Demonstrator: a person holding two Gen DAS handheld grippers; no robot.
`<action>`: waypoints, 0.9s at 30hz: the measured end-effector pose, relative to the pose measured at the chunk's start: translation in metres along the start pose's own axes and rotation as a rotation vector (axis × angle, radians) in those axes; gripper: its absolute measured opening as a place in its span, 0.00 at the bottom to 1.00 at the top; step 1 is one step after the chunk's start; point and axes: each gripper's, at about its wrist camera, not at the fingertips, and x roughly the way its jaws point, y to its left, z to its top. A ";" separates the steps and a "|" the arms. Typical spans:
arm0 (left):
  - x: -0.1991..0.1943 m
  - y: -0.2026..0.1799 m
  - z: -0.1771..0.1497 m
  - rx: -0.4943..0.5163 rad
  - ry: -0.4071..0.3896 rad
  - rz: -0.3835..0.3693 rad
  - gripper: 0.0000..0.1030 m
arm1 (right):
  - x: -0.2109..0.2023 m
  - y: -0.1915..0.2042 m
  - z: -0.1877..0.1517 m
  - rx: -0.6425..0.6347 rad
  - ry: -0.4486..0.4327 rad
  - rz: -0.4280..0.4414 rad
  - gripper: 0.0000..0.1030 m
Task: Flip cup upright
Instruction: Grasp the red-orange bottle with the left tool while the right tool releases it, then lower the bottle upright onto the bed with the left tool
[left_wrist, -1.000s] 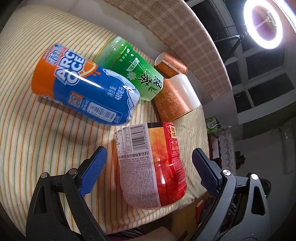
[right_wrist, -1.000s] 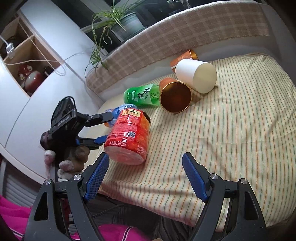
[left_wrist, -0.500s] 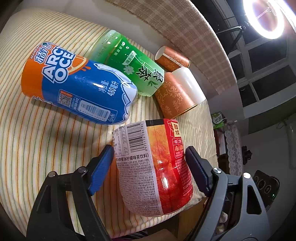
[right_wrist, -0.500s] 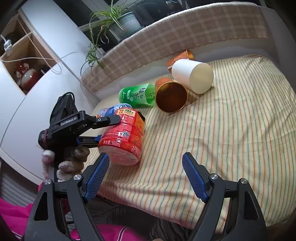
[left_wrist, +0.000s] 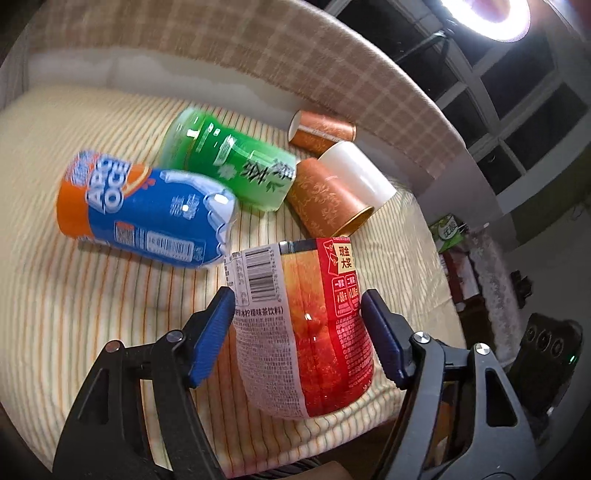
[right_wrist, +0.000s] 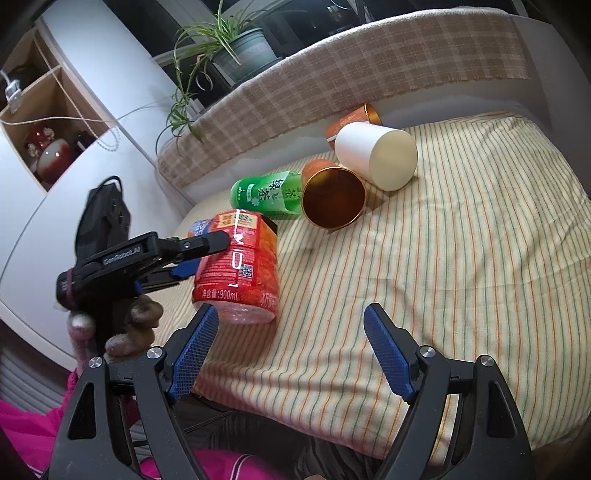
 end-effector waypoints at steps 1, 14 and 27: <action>-0.001 -0.003 0.000 0.020 -0.009 0.013 0.70 | 0.000 0.000 0.000 0.002 0.000 0.001 0.79; -0.004 -0.020 -0.005 0.114 -0.055 0.069 0.70 | 0.000 -0.003 0.001 0.005 -0.011 -0.009 0.79; -0.003 -0.047 -0.018 0.300 -0.151 0.215 0.69 | -0.005 -0.006 -0.002 0.023 -0.014 -0.022 0.79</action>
